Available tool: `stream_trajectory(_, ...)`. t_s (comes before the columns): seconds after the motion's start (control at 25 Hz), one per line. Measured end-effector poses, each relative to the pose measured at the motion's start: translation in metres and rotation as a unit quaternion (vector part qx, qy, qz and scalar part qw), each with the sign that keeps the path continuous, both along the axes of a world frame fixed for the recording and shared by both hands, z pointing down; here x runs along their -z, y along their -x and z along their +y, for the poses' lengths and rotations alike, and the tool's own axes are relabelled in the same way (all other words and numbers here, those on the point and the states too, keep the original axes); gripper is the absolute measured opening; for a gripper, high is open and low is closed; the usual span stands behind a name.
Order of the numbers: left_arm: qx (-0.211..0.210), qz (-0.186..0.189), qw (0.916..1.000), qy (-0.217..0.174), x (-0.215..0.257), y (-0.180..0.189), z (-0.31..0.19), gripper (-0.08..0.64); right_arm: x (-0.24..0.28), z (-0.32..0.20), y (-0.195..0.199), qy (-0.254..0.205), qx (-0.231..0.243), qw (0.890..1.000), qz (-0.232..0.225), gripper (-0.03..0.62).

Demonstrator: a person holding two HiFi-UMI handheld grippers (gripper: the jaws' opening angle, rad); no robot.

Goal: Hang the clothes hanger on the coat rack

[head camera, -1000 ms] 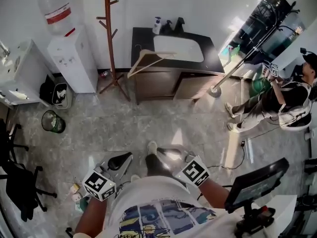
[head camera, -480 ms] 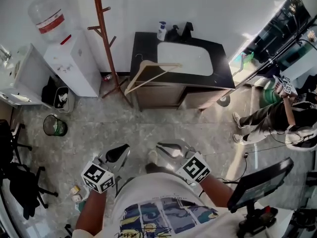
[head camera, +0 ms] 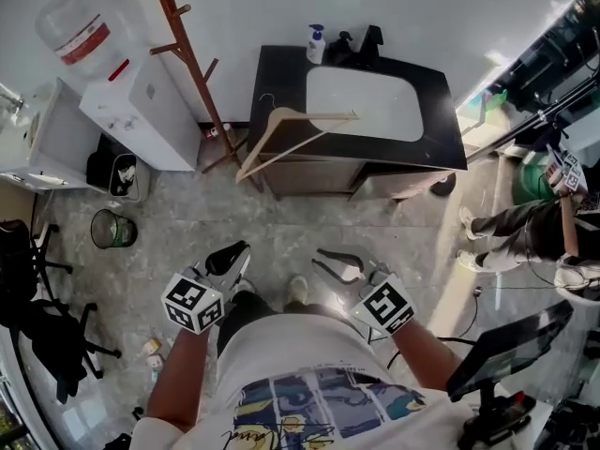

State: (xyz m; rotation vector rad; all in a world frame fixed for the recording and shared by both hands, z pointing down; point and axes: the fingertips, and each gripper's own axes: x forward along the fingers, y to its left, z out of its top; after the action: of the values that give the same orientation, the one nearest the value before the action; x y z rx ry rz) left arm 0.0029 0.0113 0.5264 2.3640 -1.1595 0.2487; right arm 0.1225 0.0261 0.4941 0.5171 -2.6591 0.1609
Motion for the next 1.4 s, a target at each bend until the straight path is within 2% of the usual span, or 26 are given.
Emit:
stream_trajectory(0.2,0.009,-0.015,0.9996,0.021,-0.028,0.018,-0.042,0.053,-0.006,-0.019,0.004,0.008,-0.017,1.000,0.002,0.067)
stream_trajectory(0.44,-0.012,-0.035,0.9978,0.055,-0.070,0.041,-0.099,0.079,-0.004,-0.056,0.017,0.009,-0.076,0.997,0.015,0.067)
stream_trajectory(0.68,-0.018,-0.017,0.9945,0.102,-0.113,0.068,-0.159,0.104,-0.002,-0.088,0.037,0.018,-0.129,0.991,0.020,0.067)
stream_trajectory(0.92,-0.023,0.003,0.9883,0.151,-0.158,0.076,-0.201,0.159,-0.011,-0.100,0.038,0.033,-0.180,0.982,0.057,0.067)
stream_trajectory(1.04,-0.026,0.031,0.9808,0.191,-0.183,0.075,-0.213,0.188,-0.005,-0.105,0.042,0.039,-0.202,0.977,0.059,0.067)
stream_trajectory(1.2,-0.019,0.104,0.9666,0.234,-0.204,0.067,-0.223,0.210,-0.008,-0.102,0.036,0.055,-0.232,0.968,0.080,0.067)
stream_trajectory(1.28,-0.011,0.158,0.9540,0.255,-0.210,0.064,-0.227,0.221,-0.010,-0.102,0.037,0.058,-0.239,0.965,0.088,0.067)
stream_trajectory(1.4,-0.004,0.238,0.9285,0.285,-0.217,0.057,-0.230,0.225,-0.011,-0.103,0.041,0.059,-0.247,0.962,0.098,0.067)
